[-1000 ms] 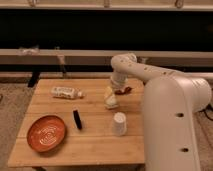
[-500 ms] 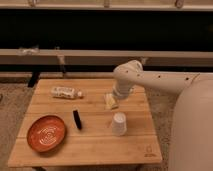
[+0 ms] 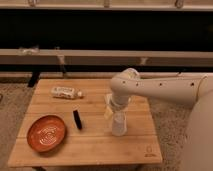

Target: Place the ceramic cup over the eraser

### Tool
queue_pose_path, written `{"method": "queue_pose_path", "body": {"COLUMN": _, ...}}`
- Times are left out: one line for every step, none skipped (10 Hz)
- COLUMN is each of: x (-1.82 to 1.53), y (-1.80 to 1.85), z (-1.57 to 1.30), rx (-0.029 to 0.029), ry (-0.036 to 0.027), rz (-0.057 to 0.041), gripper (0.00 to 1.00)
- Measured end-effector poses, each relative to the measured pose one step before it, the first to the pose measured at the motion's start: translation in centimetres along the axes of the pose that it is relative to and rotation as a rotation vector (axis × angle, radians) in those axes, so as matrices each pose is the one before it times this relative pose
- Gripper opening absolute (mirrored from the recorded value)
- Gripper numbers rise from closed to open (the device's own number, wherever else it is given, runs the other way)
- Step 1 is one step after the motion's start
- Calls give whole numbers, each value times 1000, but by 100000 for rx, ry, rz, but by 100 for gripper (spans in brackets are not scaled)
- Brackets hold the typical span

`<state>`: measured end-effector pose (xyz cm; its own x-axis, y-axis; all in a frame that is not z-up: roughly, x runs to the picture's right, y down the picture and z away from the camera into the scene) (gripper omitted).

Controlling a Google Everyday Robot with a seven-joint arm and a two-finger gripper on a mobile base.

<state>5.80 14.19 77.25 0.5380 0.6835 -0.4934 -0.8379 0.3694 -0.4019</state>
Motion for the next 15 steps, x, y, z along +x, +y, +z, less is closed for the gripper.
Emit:
{"method": "queue_pose_path", "body": {"x": 799, "y": -172, "z": 363, "rx": -332, "ry": 1073, "rz": 973, "gripper": 80}}
{"method": "queue_pose_path", "body": {"x": 853, "y": -239, "z": 311, "rx": -254, "ry": 751, "rz": 1412, "gripper": 80}}
{"method": "queue_pose_path", "body": {"x": 1019, "y": -369, "z": 453, "rx": 620, "ry": 934, "rz": 2542, "gripper": 80}}
{"method": "queue_pose_path", "body": {"x": 175, "y": -85, "z": 332, "rx": 681, "ry": 384, "rz": 1089, "gripper": 80}}
{"method": "queue_pose_path", "body": {"x": 54, "y": 90, "z": 305, "rx": 613, "ry": 415, "rz": 1015, "gripper": 79}}
{"method": "queue_pose_path", "body": {"x": 114, "y": -36, "z": 93, "rx": 1039, "ry": -196, "rz": 954, "gripper": 70}}
{"method": "queue_pose_path", "body": {"x": 131, "y": -82, "z": -252, "rx": 568, "ry": -480, "rz": 848, "gripper": 62}}
{"method": "queue_pose_path", "body": {"x": 6, "y": 102, "z": -226, "rx": 153, "ry": -685, "rz": 604, "gripper": 52}}
{"method": "queue_pose_path", "body": {"x": 66, "y": -46, "z": -21, "rx": -59, "ry": -414, "rz": 844, "gripper": 40}}
{"method": "queue_pose_path", "body": {"x": 30, "y": -43, "z": 7, "rx": -120, "ry": -142, "rz": 541, "gripper": 32}}
{"method": "queue_pose_path", "body": {"x": -33, "y": -13, "z": -37, "rx": -167, "ry": -169, "rz": 325, "gripper": 22}}
{"method": "queue_pose_path", "body": {"x": -226, "y": -24, "z": -427, "rx": -385, "ry": -798, "rz": 178, "gripper": 12}}
{"method": "queue_pose_path", "body": {"x": -310, "y": -61, "z": -1033, "rx": -8, "ry": -704, "rz": -679, "gripper": 3}}
{"method": "queue_pose_path", "body": {"x": -410, "y": 71, "z": -1056, "rx": 5, "ry": -608, "rz": -1027, "gripper": 0}}
{"method": "queue_pose_path", "body": {"x": -900, "y": 382, "z": -1955, "rx": -369, "ry": -1084, "rz": -2543, "gripper": 0}}
